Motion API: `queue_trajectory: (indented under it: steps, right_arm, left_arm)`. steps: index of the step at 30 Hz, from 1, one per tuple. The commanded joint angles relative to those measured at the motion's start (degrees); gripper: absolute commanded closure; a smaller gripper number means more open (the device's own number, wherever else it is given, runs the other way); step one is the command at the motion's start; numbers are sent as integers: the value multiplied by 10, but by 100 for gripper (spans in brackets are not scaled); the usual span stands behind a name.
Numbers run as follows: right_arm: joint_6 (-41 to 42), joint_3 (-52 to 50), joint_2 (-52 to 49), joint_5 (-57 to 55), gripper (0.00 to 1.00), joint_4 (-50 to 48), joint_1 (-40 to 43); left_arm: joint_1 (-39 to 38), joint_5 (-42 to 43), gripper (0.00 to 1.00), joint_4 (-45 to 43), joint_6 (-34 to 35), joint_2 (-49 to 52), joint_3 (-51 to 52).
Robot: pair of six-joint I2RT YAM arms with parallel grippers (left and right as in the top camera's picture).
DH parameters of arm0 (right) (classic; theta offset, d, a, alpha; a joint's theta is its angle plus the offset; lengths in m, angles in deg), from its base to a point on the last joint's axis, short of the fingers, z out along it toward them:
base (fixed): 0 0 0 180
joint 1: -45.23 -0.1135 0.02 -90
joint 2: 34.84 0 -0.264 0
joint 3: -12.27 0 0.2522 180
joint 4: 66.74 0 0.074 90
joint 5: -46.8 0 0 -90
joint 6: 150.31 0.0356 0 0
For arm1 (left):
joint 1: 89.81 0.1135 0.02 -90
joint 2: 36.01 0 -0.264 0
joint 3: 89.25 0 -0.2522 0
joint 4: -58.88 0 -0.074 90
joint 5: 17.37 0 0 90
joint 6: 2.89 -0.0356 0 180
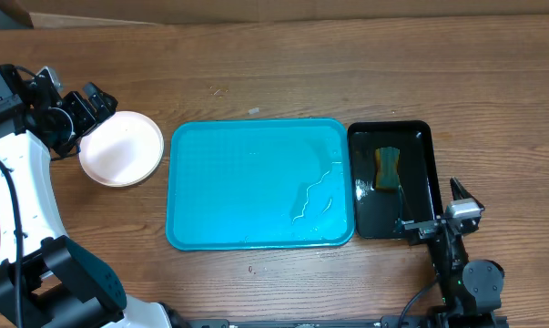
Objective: Clean dirty plates on tray and stack at the side
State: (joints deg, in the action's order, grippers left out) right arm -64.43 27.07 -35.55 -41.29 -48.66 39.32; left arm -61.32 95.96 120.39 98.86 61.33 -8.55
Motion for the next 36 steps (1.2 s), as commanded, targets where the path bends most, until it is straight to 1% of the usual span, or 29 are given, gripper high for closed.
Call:
queue_trajectory:
  steps: [1,31,34,36]
  right_arm:
    - [-2,-6,5,-9,0,5,4]
    - [-2,-6,5,-10,0,5,4]
    - [-2,-6,5,-10,0,5,4]
    - [-2,-6,5,-10,0,5,4]
  left_arm:
    - [-3,0,0,0,-8,-1,-7]
    - [-11,-2,0,1,-8,-1,-6]
    - [-27,-8,0,3,-8,-20,-6]
    - [-49,-32,0,3,-9,-59,-6]
